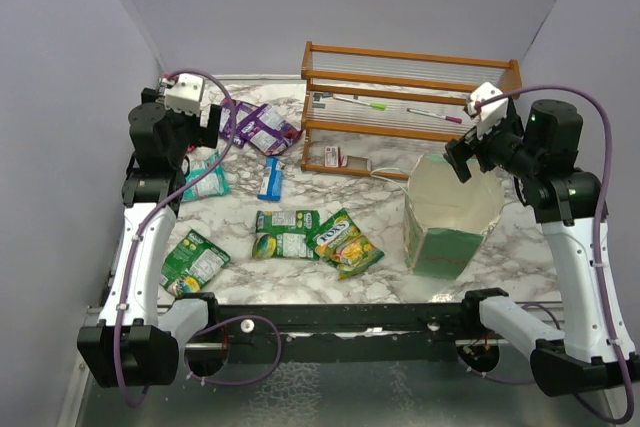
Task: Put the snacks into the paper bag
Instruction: Move the paper bag to the center of the board.
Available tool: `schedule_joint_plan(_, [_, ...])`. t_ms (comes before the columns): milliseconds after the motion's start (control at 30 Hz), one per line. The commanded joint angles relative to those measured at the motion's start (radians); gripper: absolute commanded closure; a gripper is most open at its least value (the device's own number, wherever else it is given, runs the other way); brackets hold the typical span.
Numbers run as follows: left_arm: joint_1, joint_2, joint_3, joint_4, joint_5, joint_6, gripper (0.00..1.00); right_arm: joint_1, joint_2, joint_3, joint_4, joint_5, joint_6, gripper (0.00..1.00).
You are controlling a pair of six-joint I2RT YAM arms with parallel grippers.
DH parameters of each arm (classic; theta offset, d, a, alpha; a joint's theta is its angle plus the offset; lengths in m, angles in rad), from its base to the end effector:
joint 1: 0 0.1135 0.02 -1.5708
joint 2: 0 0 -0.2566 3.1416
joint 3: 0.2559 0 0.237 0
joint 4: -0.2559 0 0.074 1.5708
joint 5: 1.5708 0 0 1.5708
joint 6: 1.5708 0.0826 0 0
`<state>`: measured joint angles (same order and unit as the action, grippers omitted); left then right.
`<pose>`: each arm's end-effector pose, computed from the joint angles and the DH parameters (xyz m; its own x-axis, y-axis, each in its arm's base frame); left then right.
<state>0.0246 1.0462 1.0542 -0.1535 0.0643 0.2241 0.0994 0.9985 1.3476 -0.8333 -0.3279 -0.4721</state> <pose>0.2751 0.0015 0.3747 -0.1326 0.2186 -0.9668 0.0703 0.9750 0.2108 0.2070 0.0474 0.3932 -0.2408 -0.4567 -0.8564 -0.5469 0.7928 -0.2690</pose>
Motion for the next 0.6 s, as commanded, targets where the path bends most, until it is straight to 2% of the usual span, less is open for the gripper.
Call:
schedule_joint_plan(0, [0.0,0.002,-0.013,-0.046,0.025,0.042,0.01,0.007,-0.027,0.03,-0.139,-0.001,-0.152,0.01])
schedule_joint_plan(300, [0.0,0.004,-0.044,-0.048,0.055,0.047,0.01,0.007,0.025,-0.005,-0.191,0.095,-0.349,0.02])
schedule_joint_plan(467, [0.0,0.009,-0.048,-0.028,0.046,0.013,0.01,0.007,0.074,-0.015,-0.183,0.11,-0.42,0.09])
schedule_joint_plan(567, [0.0,0.019,-0.052,-0.03,0.055,-0.002,0.01,0.008,0.111,-0.018,-0.183,0.106,-0.46,0.19])
